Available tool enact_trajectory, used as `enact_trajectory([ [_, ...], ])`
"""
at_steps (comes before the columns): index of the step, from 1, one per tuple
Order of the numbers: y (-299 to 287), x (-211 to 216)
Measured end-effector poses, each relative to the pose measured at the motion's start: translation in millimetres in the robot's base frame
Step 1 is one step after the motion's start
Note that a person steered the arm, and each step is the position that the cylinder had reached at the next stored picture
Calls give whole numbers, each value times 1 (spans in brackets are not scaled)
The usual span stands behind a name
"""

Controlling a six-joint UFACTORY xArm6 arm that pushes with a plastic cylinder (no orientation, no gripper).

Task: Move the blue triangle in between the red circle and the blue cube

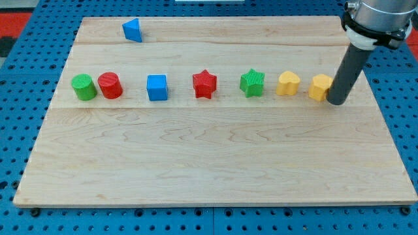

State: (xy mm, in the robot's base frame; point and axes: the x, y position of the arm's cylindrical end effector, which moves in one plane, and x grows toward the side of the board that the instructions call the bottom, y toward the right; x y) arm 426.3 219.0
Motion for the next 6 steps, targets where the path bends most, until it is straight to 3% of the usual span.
enact_trajectory([
  [1, 0, -16],
  [2, 49, -39],
  [3, 58, -145],
  [4, -53, -227],
  [6, -144, -233],
])
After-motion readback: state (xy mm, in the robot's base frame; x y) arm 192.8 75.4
